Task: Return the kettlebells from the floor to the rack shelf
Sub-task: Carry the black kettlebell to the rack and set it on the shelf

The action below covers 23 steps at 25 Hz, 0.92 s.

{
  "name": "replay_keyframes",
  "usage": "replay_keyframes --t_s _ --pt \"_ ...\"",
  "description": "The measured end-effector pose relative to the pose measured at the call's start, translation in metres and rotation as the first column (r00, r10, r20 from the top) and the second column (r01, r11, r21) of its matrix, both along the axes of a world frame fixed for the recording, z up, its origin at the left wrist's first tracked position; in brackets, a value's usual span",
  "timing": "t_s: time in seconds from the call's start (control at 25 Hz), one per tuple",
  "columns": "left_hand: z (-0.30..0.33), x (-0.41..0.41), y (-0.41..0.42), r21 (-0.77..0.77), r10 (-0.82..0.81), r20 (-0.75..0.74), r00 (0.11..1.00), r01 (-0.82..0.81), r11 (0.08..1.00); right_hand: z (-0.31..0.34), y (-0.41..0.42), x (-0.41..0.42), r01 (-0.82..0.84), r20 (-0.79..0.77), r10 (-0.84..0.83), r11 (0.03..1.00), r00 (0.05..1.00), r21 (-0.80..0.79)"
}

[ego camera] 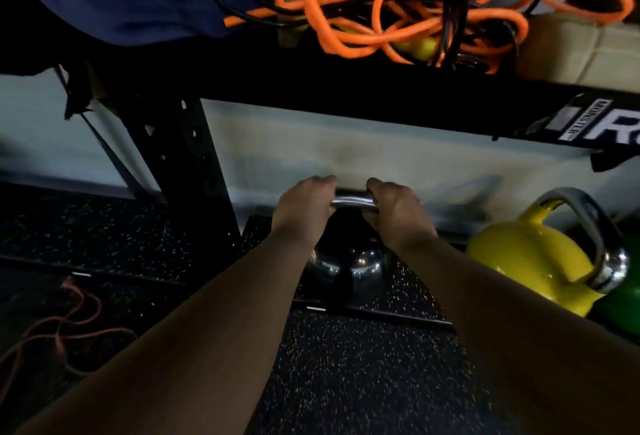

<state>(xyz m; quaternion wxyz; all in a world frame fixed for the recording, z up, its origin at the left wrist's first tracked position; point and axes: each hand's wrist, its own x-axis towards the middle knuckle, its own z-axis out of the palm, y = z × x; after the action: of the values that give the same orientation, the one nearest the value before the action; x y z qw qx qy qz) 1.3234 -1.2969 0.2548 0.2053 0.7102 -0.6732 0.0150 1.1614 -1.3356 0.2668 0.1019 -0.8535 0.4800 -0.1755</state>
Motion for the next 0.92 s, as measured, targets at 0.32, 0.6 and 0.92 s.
replay_keyframes --t_s 0.32,0.6,0.92 --pt "-0.003 0.011 -0.031 0.182 0.044 -0.15 0.988 -0.016 0.983 -0.004 -0.025 0.014 0.098 -0.121 -0.098 0.995 0.988 -0.005" --pt "0.006 0.015 -0.006 0.049 -0.23 -0.135 0.964 0.238 0.97 0.007 0.008 -0.004 0.137 -0.046 -0.132 0.981 0.99 0.135" --pt "0.056 -0.073 0.04 0.102 -0.653 0.163 0.74 0.646 0.757 0.027 0.12 -0.128 0.399 0.003 -0.402 0.911 0.916 0.098"
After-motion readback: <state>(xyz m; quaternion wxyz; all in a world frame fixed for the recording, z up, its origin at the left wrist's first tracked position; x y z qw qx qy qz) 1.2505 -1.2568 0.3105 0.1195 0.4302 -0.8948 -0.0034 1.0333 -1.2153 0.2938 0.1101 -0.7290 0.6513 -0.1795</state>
